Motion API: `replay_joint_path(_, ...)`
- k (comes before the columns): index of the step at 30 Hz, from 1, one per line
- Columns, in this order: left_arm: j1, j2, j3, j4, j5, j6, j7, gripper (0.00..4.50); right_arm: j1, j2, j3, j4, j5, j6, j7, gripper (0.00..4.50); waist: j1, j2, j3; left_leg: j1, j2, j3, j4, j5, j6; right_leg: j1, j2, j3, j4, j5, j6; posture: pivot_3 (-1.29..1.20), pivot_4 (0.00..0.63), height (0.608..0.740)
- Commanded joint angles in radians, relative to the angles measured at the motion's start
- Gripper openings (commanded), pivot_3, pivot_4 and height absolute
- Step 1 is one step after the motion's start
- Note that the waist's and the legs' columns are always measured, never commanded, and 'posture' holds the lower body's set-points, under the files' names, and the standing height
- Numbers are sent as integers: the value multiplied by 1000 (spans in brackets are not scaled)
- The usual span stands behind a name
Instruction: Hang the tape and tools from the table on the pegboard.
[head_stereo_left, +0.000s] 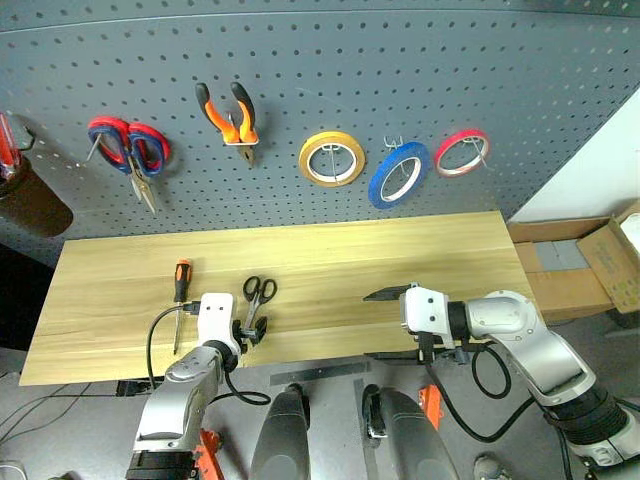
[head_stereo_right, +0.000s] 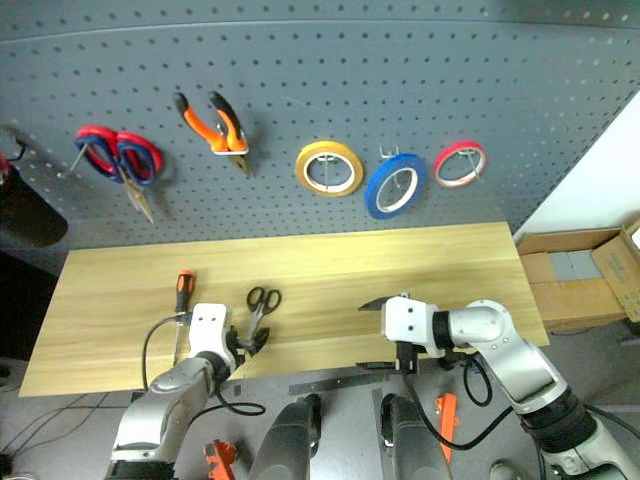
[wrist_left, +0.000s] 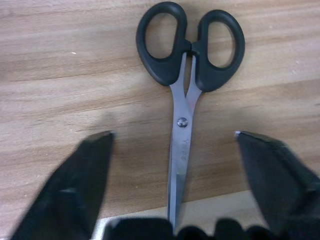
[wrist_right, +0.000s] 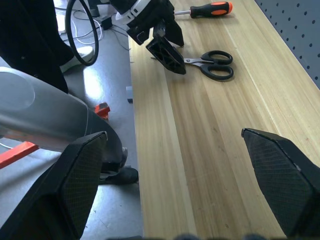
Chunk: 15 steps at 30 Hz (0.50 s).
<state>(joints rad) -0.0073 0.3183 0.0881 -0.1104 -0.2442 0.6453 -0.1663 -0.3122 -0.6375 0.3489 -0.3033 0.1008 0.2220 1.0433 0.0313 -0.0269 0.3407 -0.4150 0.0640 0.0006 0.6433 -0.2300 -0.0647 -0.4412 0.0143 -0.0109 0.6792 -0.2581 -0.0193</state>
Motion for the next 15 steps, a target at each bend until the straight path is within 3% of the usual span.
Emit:
replay_joint_path(1, 28, -3, -4, 0, 5, 21, -17, 3010, 1, 3, -1, -8, 2, -28, 5, 4500, -2, 1, 1, 0, 0, 0, 0, 0, 0, 0, 0, 0, 0, 0, 0, 74, 388, 740)
replay_joint_path(10, 26, -19, 11, -3, 3, 18, -15, 159, -11, 8, -1, 14, 3, -60, 14, 4500, -5, 1, 5, 0, 0, 0, 0, 0, 0, 0, 0, 0, 0, 0, 0, 81, 384, 740)
replay_joint_path(15, 25, -25, 21, -3, 9, 16, -9, 123, -21, 14, -4, 35, 8, -77, 18, 4500, -5, 1, 5, 0, 0, 0, -1, 0, 0, 0, 0, 0, -1, 0, 0, 92, 370, 740)
